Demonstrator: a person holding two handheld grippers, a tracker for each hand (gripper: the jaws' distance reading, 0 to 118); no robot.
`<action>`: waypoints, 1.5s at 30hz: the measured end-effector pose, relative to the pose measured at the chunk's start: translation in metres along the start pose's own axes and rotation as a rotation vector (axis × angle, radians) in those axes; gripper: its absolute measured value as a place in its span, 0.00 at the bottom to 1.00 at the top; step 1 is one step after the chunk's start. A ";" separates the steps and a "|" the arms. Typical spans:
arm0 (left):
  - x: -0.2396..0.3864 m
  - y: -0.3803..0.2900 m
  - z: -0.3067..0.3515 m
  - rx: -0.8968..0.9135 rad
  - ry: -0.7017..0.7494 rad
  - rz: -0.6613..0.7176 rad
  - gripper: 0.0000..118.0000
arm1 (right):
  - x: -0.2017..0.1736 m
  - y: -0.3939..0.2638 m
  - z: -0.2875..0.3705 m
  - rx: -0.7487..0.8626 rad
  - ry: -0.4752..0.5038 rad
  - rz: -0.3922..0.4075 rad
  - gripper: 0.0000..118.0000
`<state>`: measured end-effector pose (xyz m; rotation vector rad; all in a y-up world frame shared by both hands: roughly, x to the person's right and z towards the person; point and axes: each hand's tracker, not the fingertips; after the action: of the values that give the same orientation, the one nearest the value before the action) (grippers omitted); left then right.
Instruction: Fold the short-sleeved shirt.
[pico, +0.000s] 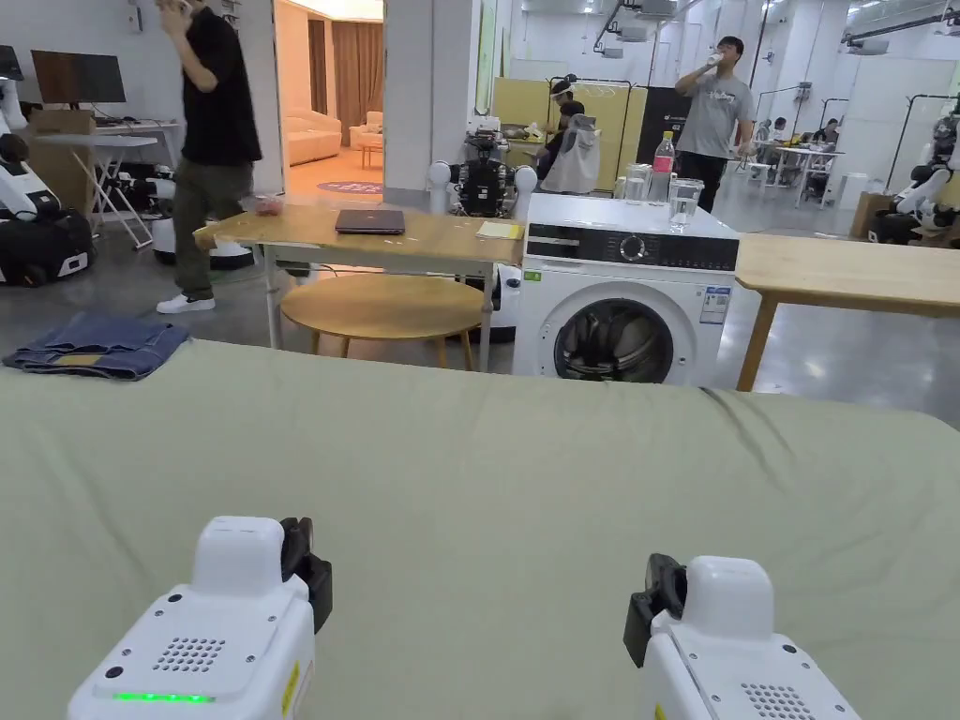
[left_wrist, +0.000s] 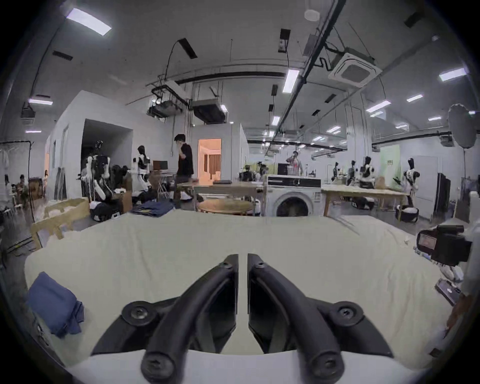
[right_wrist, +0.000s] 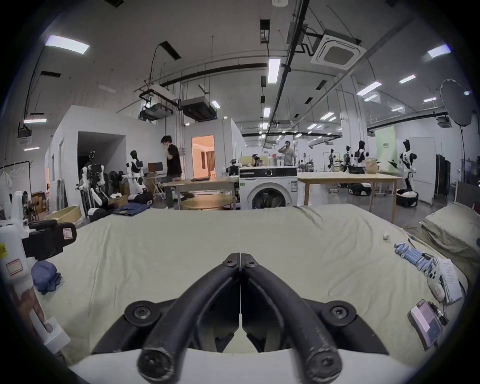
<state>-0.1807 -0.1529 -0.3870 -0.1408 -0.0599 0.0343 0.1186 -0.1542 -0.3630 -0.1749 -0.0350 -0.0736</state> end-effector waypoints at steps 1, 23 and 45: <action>-0.001 0.001 0.000 0.001 0.000 0.001 0.01 | 0.001 0.001 0.000 0.012 -0.002 0.009 0.00; 0.013 0.003 0.006 0.050 -0.003 -0.043 0.00 | 0.007 -0.005 0.004 0.062 -0.066 0.024 0.00; -0.001 0.007 0.004 -0.017 0.024 0.024 0.73 | 0.011 -0.002 -0.003 -0.006 -0.089 0.019 0.75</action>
<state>-0.1825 -0.1458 -0.3838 -0.1593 -0.0349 0.0556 0.1292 -0.1577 -0.3654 -0.1842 -0.1221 -0.0470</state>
